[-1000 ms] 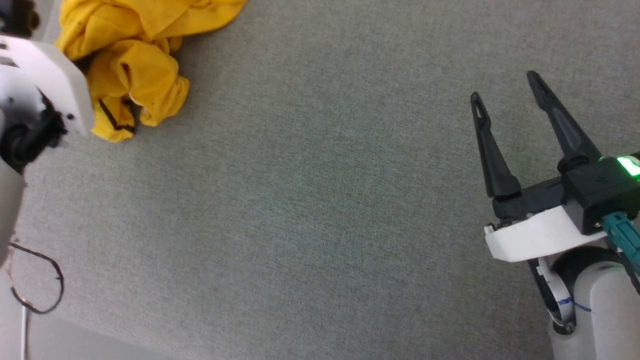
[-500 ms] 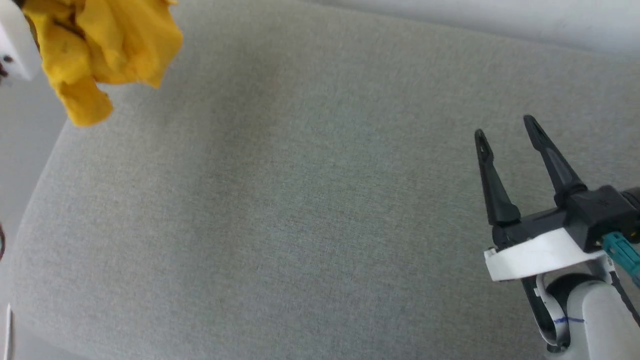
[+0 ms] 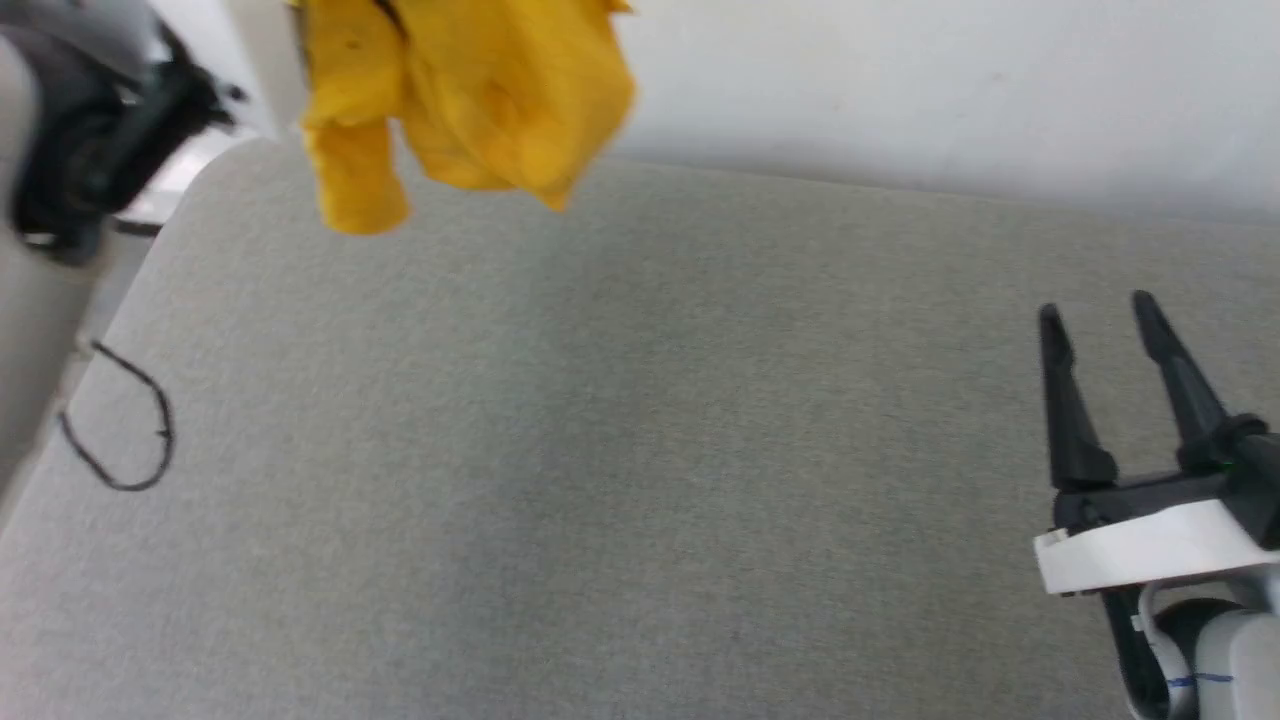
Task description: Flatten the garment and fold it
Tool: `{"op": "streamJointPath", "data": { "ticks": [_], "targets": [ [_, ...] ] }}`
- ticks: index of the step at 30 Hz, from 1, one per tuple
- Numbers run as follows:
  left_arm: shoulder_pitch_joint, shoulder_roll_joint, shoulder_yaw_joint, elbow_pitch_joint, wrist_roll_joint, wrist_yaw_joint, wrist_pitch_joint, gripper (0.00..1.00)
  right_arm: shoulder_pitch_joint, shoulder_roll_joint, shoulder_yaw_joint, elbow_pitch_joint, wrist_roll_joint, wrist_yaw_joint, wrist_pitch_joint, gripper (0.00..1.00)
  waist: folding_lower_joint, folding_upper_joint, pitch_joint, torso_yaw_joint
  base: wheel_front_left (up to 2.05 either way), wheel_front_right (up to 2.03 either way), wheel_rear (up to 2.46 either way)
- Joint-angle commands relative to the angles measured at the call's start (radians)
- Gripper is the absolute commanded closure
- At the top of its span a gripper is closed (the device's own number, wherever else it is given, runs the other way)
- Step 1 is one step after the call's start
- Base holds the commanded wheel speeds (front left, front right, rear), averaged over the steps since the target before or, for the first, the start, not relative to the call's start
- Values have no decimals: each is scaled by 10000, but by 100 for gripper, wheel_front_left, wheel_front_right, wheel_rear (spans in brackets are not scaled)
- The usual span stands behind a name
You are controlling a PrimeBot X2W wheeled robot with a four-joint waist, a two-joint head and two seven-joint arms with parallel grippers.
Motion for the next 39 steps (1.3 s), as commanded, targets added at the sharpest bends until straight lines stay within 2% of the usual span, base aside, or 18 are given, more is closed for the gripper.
{"op": "streamJointPath", "data": {
  "ticks": [1, 9, 15, 20, 25, 29, 31, 32, 33, 34, 36, 39],
  "targets": [
    [60, -153, -93, -178, 25, 111, 26, 100, 118, 21, -84, -52, 81, -19, -53, 0, 1, 0, -522, -731, 0, 0, 0],
    [806, -1670, -970, -1350, 343, 1361, 74, 100, 205, 21, -1092, -359, 140, -19, -158, 0, 1, 0, -486, -1746, 0, 0, 0],
    [1775, -2594, -1881, -1216, 1127, 2033, -734, 100, 353, 21, -1506, -751, 197, -19, -49, 0, 1, 0, -246, -2293, 0, 0, 0],
    [2737, -3104, -2950, -127, 1888, 2118, -1562, 100, 386, 22, -1482, -853, 287, -19, -21, 0, 1, 0, 10, -2527, 0, 0, 0],
    [3902, -3654, -3947, 1689, 2251, 2240, -2035, 100, 355, 22, -1346, -866, 347, -19, -7, 0, 1, 0, 248, -2601, 0, 0, 0],
    [4560, -4117, -4491, 3211, 2156, 2014, -2094, 100, 285, 22, -1182, -788, 350, -19, 35, 0, 1, 0, 392, -2578, 0, 0, 0],
    [4752, -4351, -4734, 3807, 2057, 1748, -2011, 100, 278, 22, -1116, -743, 335, -19, 68, 0, 1, 0, 417, -2523, 0, 0, 0],
    [4835, -4505, -4711, 4022, 1917, 1679, -2040, 84, 287, 22, -1106, -723, 326, -19, 82, 0, 1, 0, 409, -2465, 0, 0, 0],
    [4872, -4641, -4716, 4178, 1830, 1586, -2091, 60, 307, 22, -1105, -707, 308, -19, 100, 0, 1, 0, 389, -2397, 0, 0, 0],
    [4896, -4765, -4657, 4279, 1708, 1510, -2178, 0, 334, 22, -1103, -689, 295, -19, 123, 0, 1, 0, 352, -2327, 0, 0, 0],
    [4864, -4927, -4332, 4279, 1513, 1552, -2653, 0, 376, 22, -1075, -657, 297, -19, 168, 0, 1, 0, 263, -2205, 0, 0, 0],
    [4932, -4856, -3762, 3865, 1098, 1501, -3284, 0, 417, 22, -997, -586, 299, -19, 214, 0, 1, 0, 41, -2067, 0, 0, 0]
  ]
}}
